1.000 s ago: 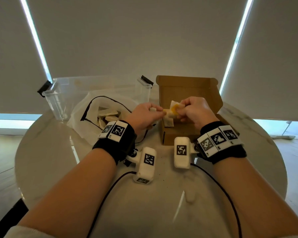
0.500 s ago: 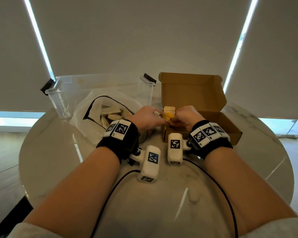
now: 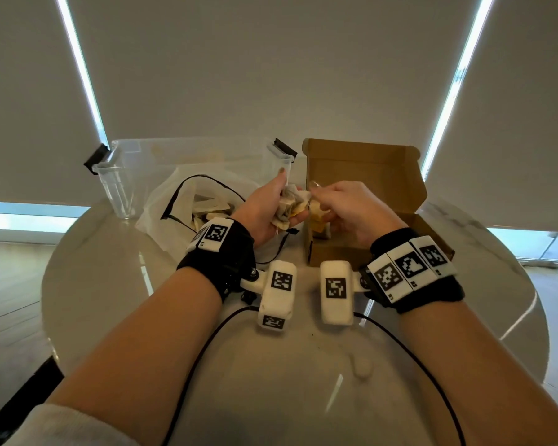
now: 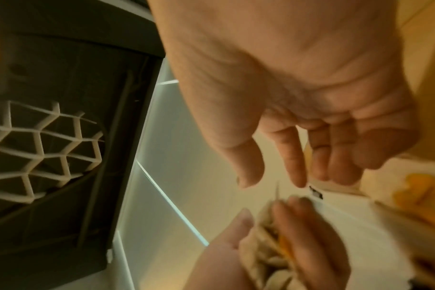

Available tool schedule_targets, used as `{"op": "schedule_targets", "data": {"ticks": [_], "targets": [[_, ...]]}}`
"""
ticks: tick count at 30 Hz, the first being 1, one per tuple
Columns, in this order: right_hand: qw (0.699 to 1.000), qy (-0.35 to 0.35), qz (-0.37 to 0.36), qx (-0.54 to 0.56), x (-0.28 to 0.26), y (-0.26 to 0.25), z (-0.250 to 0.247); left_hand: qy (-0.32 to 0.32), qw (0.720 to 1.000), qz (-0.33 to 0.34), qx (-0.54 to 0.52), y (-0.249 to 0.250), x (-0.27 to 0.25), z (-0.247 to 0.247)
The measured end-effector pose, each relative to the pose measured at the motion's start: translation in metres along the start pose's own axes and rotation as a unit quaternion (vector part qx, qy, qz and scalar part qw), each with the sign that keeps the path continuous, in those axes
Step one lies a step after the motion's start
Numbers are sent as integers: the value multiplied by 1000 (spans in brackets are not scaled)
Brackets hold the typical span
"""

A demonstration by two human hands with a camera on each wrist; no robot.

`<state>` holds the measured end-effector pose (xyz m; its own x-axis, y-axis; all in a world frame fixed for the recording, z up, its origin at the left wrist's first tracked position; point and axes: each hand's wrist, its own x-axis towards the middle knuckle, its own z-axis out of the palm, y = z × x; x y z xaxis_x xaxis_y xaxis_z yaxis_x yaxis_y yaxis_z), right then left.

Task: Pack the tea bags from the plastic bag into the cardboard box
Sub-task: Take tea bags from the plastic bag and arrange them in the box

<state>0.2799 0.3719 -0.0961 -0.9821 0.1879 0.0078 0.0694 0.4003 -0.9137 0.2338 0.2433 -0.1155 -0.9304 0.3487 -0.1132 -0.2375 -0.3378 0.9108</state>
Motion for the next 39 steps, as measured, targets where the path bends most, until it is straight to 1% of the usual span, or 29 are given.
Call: {"op": "schedule_targets", "data": {"ticks": [1,2,3,5,7,11,13,15,18,19,22,26,27,29,32,35,39], "targets": [[999,-32,2,10,-4,-2,2,-10,1000,0,-5,0,0,0],[999,-49,-4,20,-6,-3,4,-22,1000,0,-8,0,0,-1],[998,-47,-16,27,-8,-3,5,-33,999,1,-2,0,0,-1],[998,-17,-42,32,-8,-2,5,-64,998,4,25,-1,-2,-1],[998,6,-50,44,-5,-1,5,-78,996,13,43,-3,-2,-1],[994,62,-20,85,0,2,-1,-46,999,16,-6,-4,4,-6],[992,67,-16,102,4,5,-4,-41,998,14,-37,-3,5,-8],[994,52,-29,92,5,7,-4,-42,998,15,-45,-2,5,-9],[995,16,-57,76,5,8,2,-61,998,19,-19,-3,4,-8],[995,17,-68,69,5,9,4,-62,998,21,-6,-3,4,-7],[993,64,-81,54,7,11,5,-53,998,33,18,-4,4,-4],[986,111,-79,94,10,12,0,-16,998,63,17,-2,4,-5],[985,112,-86,95,10,12,-1,-15,998,63,11,-2,4,-5],[986,99,-100,89,9,11,0,-31,998,60,5,-2,2,-4],[989,75,-108,71,6,8,3,-53,994,71,68,-6,2,-2],[988,80,-107,80,6,8,4,-25,991,86,97,-10,5,-3],[985,90,-71,128,12,12,-2,29,996,78,38,-6,6,-6]]}}
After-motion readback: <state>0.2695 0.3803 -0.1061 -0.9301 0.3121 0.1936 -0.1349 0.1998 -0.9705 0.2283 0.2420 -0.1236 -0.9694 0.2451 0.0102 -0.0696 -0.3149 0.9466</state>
